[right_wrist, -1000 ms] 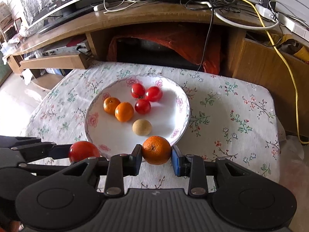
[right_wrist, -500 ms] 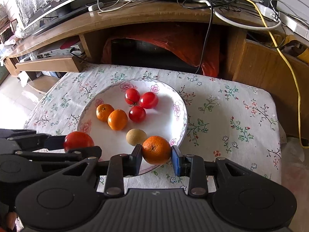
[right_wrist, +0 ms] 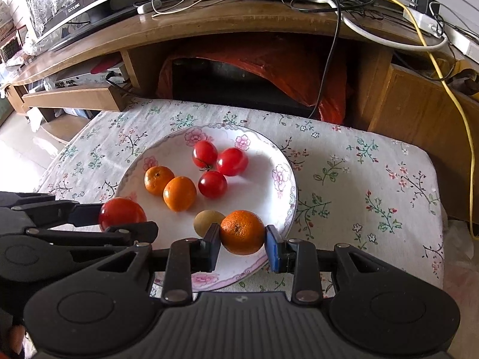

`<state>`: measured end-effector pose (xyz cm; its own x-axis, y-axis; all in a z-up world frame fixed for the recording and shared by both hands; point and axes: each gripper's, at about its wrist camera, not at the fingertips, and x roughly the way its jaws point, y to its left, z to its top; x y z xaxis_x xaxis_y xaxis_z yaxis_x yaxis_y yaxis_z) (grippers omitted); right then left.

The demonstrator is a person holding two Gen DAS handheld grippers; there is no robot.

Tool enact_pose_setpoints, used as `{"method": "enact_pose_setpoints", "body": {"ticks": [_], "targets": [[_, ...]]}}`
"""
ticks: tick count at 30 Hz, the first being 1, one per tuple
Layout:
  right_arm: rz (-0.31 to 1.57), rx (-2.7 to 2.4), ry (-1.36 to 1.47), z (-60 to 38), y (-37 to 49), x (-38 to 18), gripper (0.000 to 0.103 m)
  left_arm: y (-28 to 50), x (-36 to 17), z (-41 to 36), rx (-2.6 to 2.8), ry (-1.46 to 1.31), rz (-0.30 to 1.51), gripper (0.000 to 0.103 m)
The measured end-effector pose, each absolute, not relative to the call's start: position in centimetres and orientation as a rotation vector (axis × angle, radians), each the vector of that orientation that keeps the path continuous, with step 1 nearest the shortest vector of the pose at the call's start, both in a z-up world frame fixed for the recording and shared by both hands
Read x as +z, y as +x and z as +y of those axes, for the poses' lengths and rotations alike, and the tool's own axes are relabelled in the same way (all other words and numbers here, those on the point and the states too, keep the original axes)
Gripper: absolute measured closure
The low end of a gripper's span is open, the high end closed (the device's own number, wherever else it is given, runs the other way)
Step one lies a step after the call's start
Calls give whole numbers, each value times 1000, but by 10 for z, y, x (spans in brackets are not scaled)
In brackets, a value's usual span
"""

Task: Organize fruits
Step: 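Lower the tomato into the bowl and open the left tool while the right tool releases the orange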

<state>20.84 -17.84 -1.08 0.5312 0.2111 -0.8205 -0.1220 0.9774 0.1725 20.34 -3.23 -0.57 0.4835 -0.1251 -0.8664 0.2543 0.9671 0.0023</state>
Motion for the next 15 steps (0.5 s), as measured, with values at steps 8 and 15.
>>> {"method": "enact_pose_setpoints", "body": {"ticks": [8,15], "targets": [[987,203,125,-180,213,-14,68,208,-5,-32,-231,119,1040,54],[969,203,169,-186,213,-9,68,208,1,-29,-228,100,1024,50]]}}
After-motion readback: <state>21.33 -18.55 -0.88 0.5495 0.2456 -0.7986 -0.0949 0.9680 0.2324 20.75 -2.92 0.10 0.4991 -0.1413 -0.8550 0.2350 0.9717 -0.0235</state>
